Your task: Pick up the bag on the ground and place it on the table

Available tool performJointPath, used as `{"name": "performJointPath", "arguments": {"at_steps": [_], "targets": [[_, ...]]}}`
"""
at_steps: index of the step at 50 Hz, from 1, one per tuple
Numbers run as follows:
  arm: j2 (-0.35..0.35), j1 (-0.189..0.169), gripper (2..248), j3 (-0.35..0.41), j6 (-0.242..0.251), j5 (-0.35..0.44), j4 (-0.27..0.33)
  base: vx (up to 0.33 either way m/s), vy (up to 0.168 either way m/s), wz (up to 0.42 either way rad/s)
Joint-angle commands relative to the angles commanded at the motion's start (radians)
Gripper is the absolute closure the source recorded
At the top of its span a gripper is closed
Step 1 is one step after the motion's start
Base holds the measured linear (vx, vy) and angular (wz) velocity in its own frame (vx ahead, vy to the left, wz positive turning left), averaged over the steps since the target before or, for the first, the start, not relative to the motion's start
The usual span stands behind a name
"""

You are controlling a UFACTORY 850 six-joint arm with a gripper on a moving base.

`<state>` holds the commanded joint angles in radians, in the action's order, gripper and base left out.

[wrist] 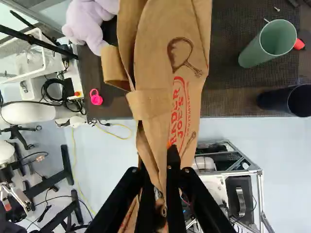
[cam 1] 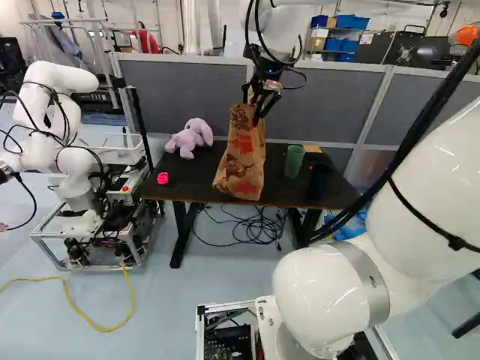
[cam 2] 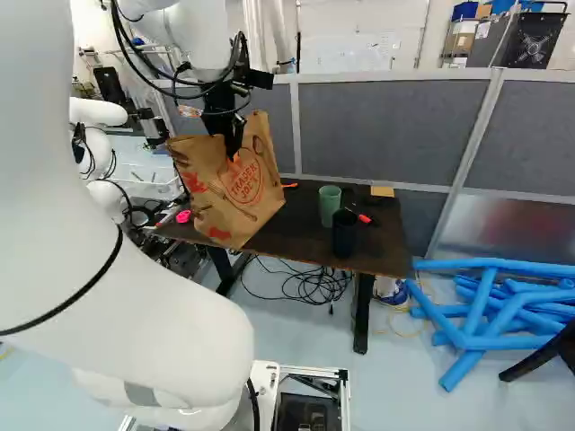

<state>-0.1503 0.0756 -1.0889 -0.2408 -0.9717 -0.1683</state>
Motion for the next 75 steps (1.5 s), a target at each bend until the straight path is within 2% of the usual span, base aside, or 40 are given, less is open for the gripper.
{"name": "performJointPath", "arguments": {"at_steps": [37,64,75], "targets": [[0.016,-0.001,225,-0.015,0.0,0.0,0.0,0.026,0.011,-0.003],[0.088,-0.005,225,-0.082,0.0,0.029,0.0,0.0,0.0,0.0],[0.139,-0.007,225,-0.11,0.0,0.049,0.0,0.0,0.0,0.0]]}}
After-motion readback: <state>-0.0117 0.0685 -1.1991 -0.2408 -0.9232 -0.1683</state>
